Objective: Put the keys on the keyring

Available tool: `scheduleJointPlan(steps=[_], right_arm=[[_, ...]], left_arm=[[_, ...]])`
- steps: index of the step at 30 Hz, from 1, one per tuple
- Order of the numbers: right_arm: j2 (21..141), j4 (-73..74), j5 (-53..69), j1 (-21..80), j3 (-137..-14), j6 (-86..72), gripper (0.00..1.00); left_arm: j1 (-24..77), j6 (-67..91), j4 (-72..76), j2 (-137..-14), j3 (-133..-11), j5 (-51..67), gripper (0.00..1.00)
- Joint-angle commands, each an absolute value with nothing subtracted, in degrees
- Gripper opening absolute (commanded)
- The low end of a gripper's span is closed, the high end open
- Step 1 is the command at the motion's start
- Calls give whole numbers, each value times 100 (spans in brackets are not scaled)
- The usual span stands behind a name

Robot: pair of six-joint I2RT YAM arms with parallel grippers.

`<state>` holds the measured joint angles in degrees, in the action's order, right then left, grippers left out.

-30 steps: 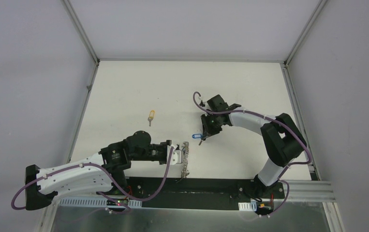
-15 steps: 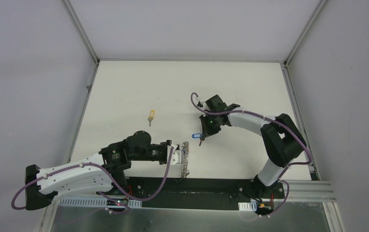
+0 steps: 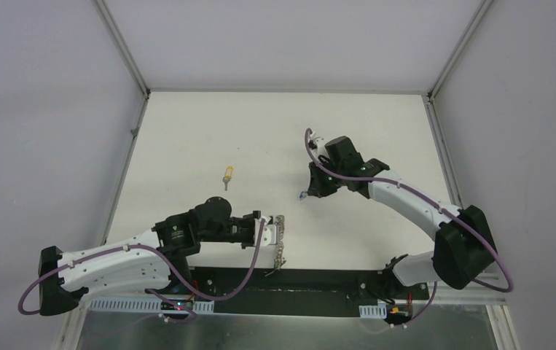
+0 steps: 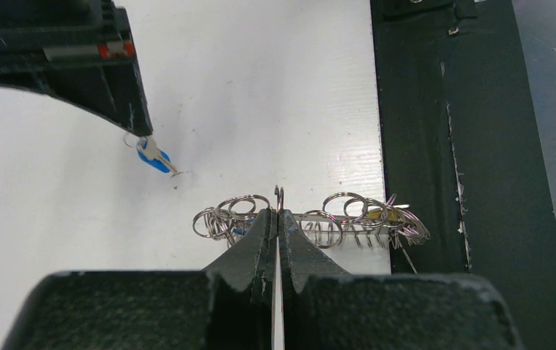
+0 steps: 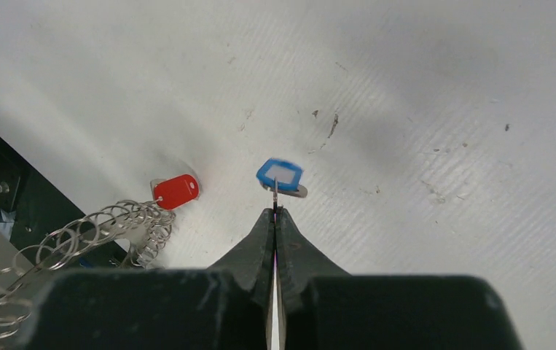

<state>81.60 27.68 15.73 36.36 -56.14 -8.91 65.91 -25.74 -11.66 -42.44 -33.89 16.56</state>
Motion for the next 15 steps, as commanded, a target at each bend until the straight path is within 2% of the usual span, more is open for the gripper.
scheduleJointPlan(steps=[1,9,15], right_arm=[[7476,2792,1215,3621,-5447,-782,0],[6742,3781,1779,3542,-5575,-776,0],[6113,4269,3048,3542,-5692,-917,0]], left_arm=[[6580,-2386,-921,-4386,-3783,1451,0],[6577,-2472,-1131,-4583,-4016,1133,0],[6574,-3079,-1169,-4304,-3884,1116,0]])
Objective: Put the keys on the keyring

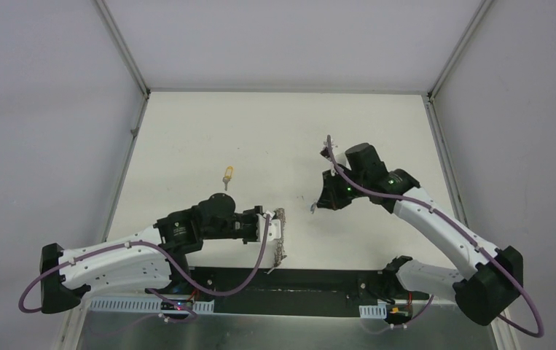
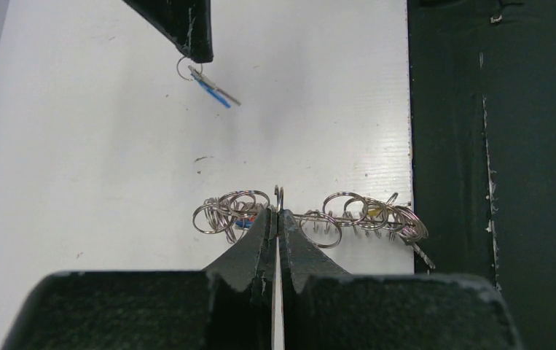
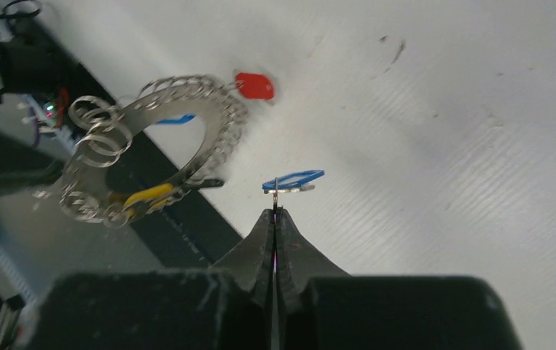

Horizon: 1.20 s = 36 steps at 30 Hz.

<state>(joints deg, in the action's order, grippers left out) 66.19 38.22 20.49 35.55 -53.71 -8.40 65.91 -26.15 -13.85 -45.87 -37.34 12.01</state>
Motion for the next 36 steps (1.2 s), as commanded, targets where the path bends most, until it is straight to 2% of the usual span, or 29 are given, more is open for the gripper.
scheduleJointPlan(steps=[1,7,19,36], right_arm=[[6036,4339,3230,3541,-5721,-957,0],[6010,4841,4075,3614,-5957,-1082,0],[6594,5011,4143,4427,-6694,-1592,0],[7553,4998,4154,4882,-7314,-2236,0]], left_arm=[[6576,-3245,-1169,-4232,-3848,1124,0],[6574,-4267,-1178,-3959,-3647,1185,0],[6605,-6359,-1209,-4087,-3572,1185,0],[6773,-6910,-1517,-4005,-3679,1438,0]])
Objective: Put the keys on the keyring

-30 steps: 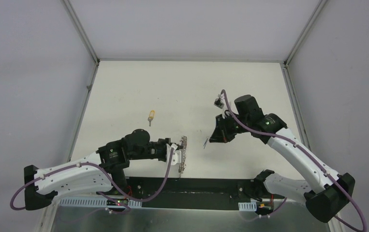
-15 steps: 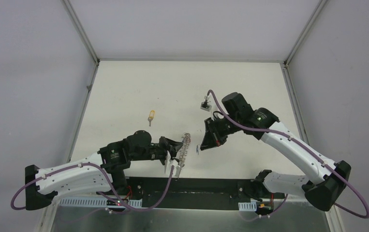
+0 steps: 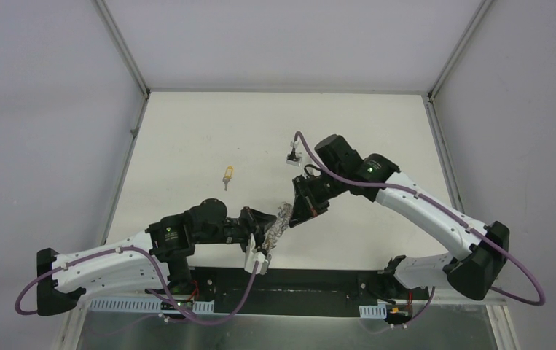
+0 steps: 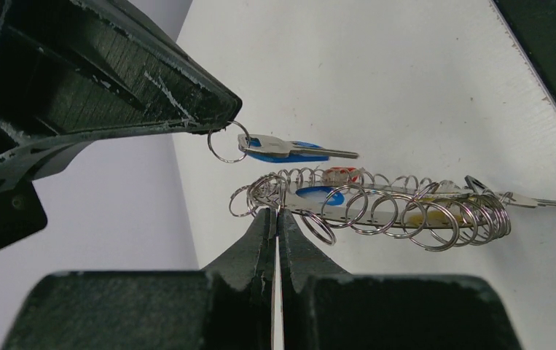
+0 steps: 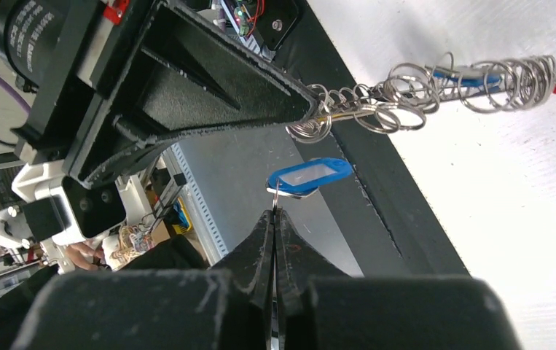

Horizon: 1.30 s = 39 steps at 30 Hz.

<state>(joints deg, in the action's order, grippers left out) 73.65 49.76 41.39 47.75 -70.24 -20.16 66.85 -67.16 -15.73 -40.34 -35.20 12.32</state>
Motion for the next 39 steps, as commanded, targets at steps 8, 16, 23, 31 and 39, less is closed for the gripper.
scheduleJointPlan(steps=[8,16,23,31,39], right_arm=[[7925,5141,3880,5036,-7521,-2312,0],[8236,5173,3871,5045,-7556,-2357,0],[8380,5099,3951,5045,-7559,-2363,0],[8485,5120,4129,5045,-7540,-2364,0],[8413,5156,4035,5045,-7339,-2311,0]], left_arm=[[6864,-6931,-1600,-4089,-3709,1394,0],[6916,-6926,-1654,-4074,-3735,1354,0],[6949,-6895,-1685,-4073,-3725,1345,0],[6975,-6881,-1698,-4100,-3724,1318,0],[6983,-6795,-1701,-4104,-3728,1294,0]])
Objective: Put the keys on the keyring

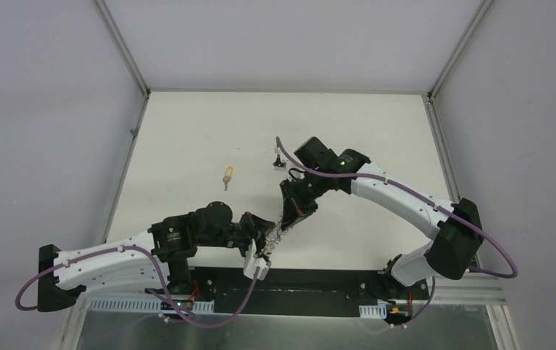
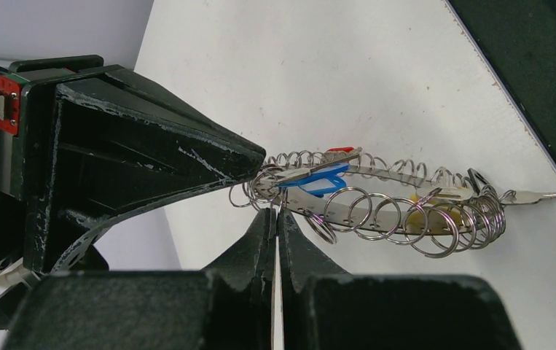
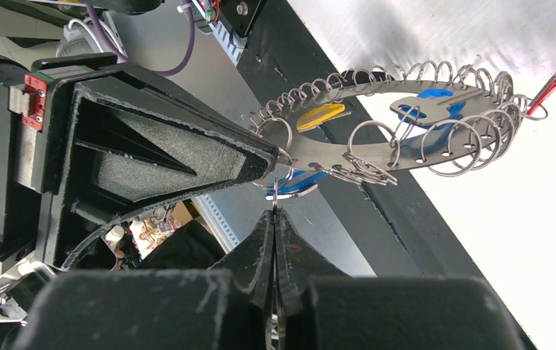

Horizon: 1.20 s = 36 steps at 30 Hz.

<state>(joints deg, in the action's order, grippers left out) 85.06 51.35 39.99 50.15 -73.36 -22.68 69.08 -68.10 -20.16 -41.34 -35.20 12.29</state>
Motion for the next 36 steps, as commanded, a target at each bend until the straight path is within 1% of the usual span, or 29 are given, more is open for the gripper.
scheduleJointPlan(steps=[1,15,25,29,36], right_arm=[[8399,5165,3982,5045,-7298,-2295,0],[8303,5298,3673,5045,-7108,-1987,0],[7939,5060,4318,5195,-7374,-1918,0],[8031,5062,4375,5286,-7505,-1965,0],[8275,5083,4130,5362,-7574,-2018,0]], left_arm=[[6985,-6770,-1697,-4099,-3727,1288,0],[6985,-6323,-1698,-4043,-3734,1301,0],[6984,-6281,-1696,-4087,-3718,1296,0],[6979,-6334,-1697,-4109,-3718,1309,0],[6989,-6341,-1700,-4101,-3722,1327,0]])
